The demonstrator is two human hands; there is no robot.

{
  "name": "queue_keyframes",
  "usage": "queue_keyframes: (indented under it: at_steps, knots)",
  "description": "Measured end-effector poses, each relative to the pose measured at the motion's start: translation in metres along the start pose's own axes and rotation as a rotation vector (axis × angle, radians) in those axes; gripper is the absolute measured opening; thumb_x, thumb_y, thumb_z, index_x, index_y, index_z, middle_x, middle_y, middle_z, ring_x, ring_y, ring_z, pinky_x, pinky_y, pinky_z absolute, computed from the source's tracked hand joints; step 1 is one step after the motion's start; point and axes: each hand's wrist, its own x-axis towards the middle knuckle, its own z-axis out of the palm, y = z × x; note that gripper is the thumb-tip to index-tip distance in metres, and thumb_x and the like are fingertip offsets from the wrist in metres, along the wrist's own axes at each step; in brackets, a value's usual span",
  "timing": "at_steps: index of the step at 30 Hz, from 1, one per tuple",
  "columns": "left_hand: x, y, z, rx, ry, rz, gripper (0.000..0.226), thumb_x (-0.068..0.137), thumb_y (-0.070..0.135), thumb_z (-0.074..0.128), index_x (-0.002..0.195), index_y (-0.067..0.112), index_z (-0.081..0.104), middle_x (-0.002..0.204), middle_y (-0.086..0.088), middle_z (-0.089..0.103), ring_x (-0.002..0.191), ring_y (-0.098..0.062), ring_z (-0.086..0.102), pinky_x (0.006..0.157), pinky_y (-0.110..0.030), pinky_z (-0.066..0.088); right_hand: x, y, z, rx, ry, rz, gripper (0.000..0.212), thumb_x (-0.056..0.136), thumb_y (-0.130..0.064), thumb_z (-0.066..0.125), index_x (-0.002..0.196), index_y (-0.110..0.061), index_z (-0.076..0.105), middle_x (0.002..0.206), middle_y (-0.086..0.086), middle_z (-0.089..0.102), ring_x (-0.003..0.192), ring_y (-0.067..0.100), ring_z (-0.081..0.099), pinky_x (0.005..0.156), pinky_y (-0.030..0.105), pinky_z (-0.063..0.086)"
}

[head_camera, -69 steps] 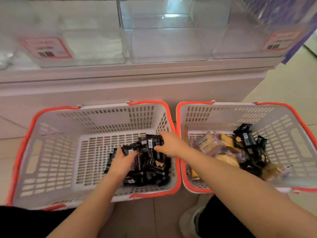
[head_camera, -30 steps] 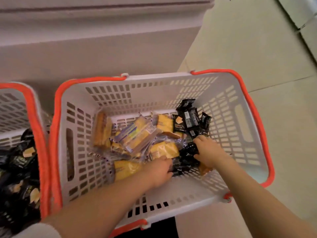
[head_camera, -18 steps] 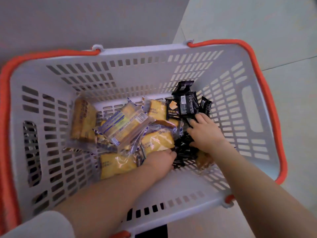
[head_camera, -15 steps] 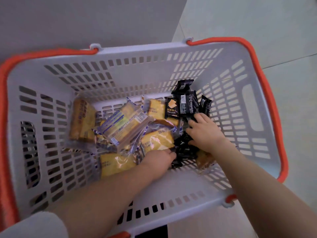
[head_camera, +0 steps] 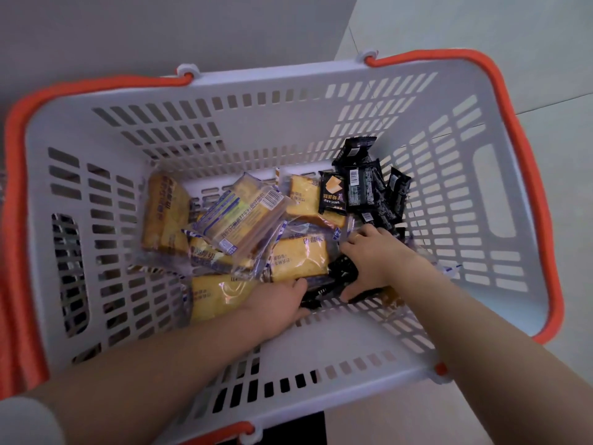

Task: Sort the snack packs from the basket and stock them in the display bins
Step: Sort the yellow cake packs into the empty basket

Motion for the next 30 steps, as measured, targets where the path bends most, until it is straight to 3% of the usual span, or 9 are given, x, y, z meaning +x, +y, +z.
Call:
queue_keyframes:
  at_steps: [4, 8, 13, 15, 18, 22, 24, 26, 30]
  knots:
    - [0.007, 0.002, -0.007, 0.046, -0.012, 0.005, 0.035, 0.096, 0.036, 0.044, 0.117, 0.008, 0.040, 0.113, -0.011, 0.055, 0.093, -0.027, 0.058, 0.062, -0.034, 0.042, 0.001, 0.003, -0.002, 0.035, 0.117, 0.057, 0.059, 0.081, -0.055, 0.055, 0.125, -0.018, 0.044, 0.120, 0.004, 0.058, 0.118, 0.027, 0.042, 0.088, 0.042, 0.041]
    - [0.008, 0.005, -0.011, 0.055, -0.029, 0.037, 0.032, 0.093, 0.027, 0.048, 0.116, 0.006, 0.041, 0.114, -0.012, 0.052, 0.092, -0.028, 0.058, 0.065, -0.038, 0.047, -0.001, 0.002, 0.001, 0.076, 0.219, 0.102, 0.052, 0.081, -0.052, 0.053, 0.119, -0.017, 0.046, 0.113, 0.006, 0.061, 0.113, 0.027, 0.046, 0.080, 0.039, 0.044]
    - [0.012, -0.003, -0.018, 0.226, -0.100, 0.106, 0.042, 0.087, 0.009, 0.053, 0.126, 0.006, 0.036, 0.107, -0.013, 0.054, 0.086, -0.030, 0.059, 0.056, -0.036, 0.042, 0.006, -0.004, 0.003, -0.057, 0.044, 0.096, 0.080, 0.075, -0.063, 0.060, 0.136, -0.018, 0.034, 0.129, 0.003, 0.053, 0.123, 0.027, 0.038, 0.090, 0.043, 0.041]
    - [0.012, -0.010, -0.018, 0.244, -0.132, 0.110, 0.047, 0.087, 0.013, 0.054, 0.130, 0.008, 0.035, 0.103, -0.012, 0.058, 0.084, -0.029, 0.060, 0.056, -0.035, 0.041, 0.008, -0.008, 0.006, -0.097, 0.022, 0.098, 0.082, 0.077, -0.058, 0.062, 0.140, -0.016, 0.030, 0.129, 0.004, 0.054, 0.125, 0.028, 0.035, 0.093, 0.045, 0.039]
    - [0.006, -0.018, -0.020, 0.092, -0.118, 0.055, 0.043, 0.086, 0.026, 0.057, 0.124, 0.011, 0.042, 0.091, -0.007, 0.058, 0.077, -0.024, 0.055, 0.055, -0.032, 0.040, 0.004, -0.003, 0.003, -0.046, 0.088, 0.089, 0.068, 0.081, -0.050, 0.062, 0.135, -0.017, 0.037, 0.123, 0.004, 0.057, 0.121, 0.028, 0.039, 0.093, 0.045, 0.040]
    - [-0.013, -0.021, -0.030, -0.253, 0.035, 0.027, 0.035, 0.080, 0.028, 0.061, 0.111, 0.013, 0.053, 0.070, 0.006, 0.049, 0.065, -0.013, 0.053, 0.052, -0.024, 0.043, -0.018, 0.002, -0.010, 0.230, 0.288, 0.092, 0.060, 0.078, -0.048, 0.065, 0.127, -0.020, 0.047, 0.118, 0.002, 0.060, 0.113, 0.024, 0.046, 0.085, 0.037, 0.047]
    - [-0.031, -0.025, -0.043, -0.521, 0.129, 0.002, 0.027, 0.078, 0.025, 0.066, 0.102, 0.019, 0.055, 0.072, 0.010, 0.055, 0.065, -0.008, 0.056, 0.053, -0.015, 0.044, -0.037, -0.007, -0.019, 0.419, 0.465, 0.112, 0.066, 0.078, -0.048, 0.066, 0.132, -0.019, 0.045, 0.124, 0.001, 0.058, 0.115, 0.021, 0.049, 0.088, 0.033, 0.045]
    - [-0.056, -0.032, -0.060, -0.682, 0.257, -0.029, 0.025, 0.075, 0.022, 0.069, 0.091, 0.029, 0.052, 0.074, 0.011, 0.060, 0.067, -0.006, 0.059, 0.053, -0.009, 0.043, -0.056, -0.022, -0.031, 0.650, 0.636, 0.133, 0.064, 0.076, -0.047, 0.069, 0.130, -0.018, 0.049, 0.116, -0.005, 0.060, 0.110, 0.016, 0.054, 0.085, 0.027, 0.045]
    - [-0.118, -0.048, -0.095, -0.842, 0.484, -0.092, 0.023, 0.073, 0.026, 0.069, 0.090, 0.029, 0.054, 0.085, 0.004, 0.068, 0.077, -0.002, 0.064, 0.065, -0.020, 0.050, -0.088, -0.064, -0.067, 1.026, 0.797, 0.094, 0.043, 0.074, -0.036, 0.074, 0.113, -0.028, 0.056, 0.093, -0.022, 0.060, 0.083, -0.013, 0.057, 0.072, 0.001, 0.041]
